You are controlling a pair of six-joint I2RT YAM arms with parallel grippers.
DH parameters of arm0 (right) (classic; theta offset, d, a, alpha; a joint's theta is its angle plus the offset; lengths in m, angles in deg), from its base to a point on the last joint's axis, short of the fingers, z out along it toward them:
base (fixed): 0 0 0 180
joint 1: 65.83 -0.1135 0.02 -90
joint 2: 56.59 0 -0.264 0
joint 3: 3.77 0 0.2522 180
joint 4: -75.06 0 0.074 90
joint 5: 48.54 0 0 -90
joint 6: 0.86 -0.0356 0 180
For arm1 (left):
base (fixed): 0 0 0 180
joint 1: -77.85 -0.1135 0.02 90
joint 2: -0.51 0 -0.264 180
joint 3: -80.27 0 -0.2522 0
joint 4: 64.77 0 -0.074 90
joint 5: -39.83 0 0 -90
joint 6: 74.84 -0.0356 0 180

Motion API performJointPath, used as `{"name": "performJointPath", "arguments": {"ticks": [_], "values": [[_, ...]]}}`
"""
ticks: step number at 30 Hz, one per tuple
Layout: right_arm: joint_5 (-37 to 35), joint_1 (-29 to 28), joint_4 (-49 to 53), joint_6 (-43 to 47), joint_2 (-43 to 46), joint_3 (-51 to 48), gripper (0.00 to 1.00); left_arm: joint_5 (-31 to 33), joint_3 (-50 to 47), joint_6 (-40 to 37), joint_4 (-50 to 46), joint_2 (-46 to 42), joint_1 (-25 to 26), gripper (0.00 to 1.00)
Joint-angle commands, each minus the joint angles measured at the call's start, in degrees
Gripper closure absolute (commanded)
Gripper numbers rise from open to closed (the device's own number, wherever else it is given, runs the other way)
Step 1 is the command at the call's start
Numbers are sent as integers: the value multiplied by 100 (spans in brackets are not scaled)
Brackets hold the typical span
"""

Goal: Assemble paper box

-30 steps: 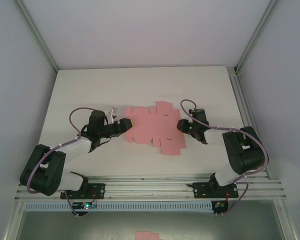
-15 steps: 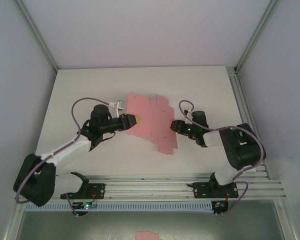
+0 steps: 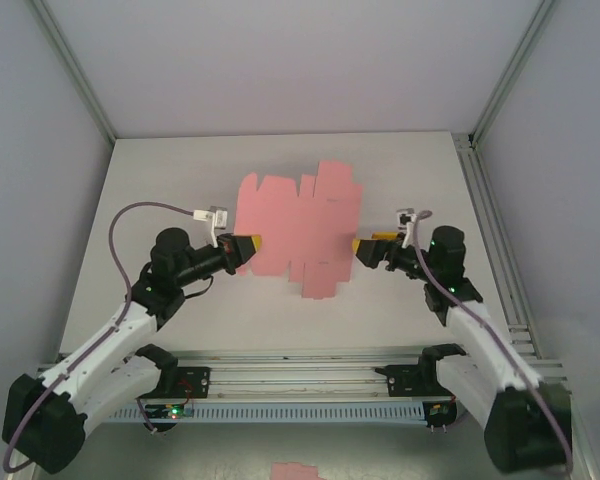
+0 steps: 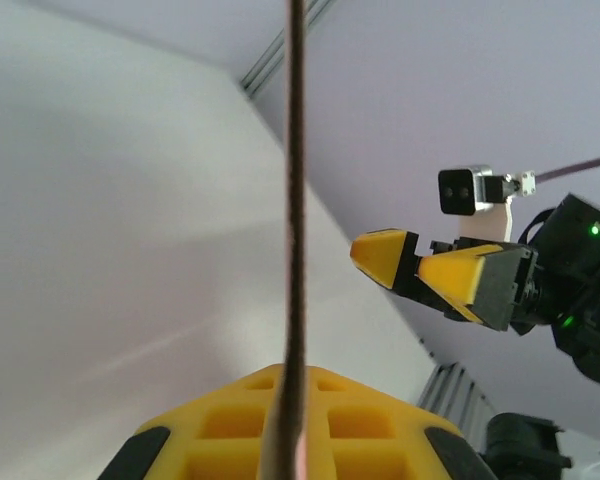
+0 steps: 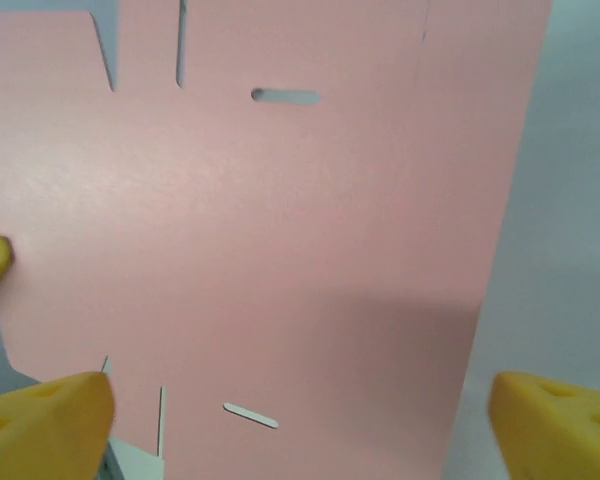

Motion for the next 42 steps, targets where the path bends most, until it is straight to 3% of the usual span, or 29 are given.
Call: {"name": "performJointPath", "arguments": {"ticks": [1, 4, 8, 11, 13, 16, 18, 23, 34, 37, 39, 42], "values": [[-254, 101, 254, 23, 787, -95, 2, -250, -28, 122, 902, -470, 71, 100], [-162, 156, 253, -154, 1252, 3, 2, -336, -115, 244, 1199, -863, 68, 100], [268, 180, 3, -569, 1120, 319, 2, -517, -334, 562, 1982, -1334, 72, 100], [686, 175, -299, -719, 568, 634, 5, -476, -208, 161, 1409, -1662, 82, 100], [1095, 174, -952, -1160, 60, 813, 11, -433, -204, 72, 1289, -1754, 81, 100], [1801, 159, -2829, -2526, -678, 941, 23, -375, -338, 206, 1524, -1761, 80, 100], [1982, 115, -3287, -2823, -940, 1076, 30, -252, -383, 197, 1506, -1761, 79, 100], [1998, -237, -2364, -2055, -982, 1504, 40, -67, -431, 231, 1463, -1734, 87, 100], [1356, -384, 104, -291, -808, 2306, 94, 342, -469, 81, 943, -1883, 86, 100], [599, -603, 1262, 801, -737, 2654, 98, 487, -441, 60, 730, -1873, 88, 100], [-890, -1057, 2447, 1729, -727, 3040, 98, 620, -414, 51, 577, -1853, 85, 100], [-2817, -1848, 3163, 2251, -857, 3376, 100, 904, -365, 135, 363, -1753, 85, 100]]}}
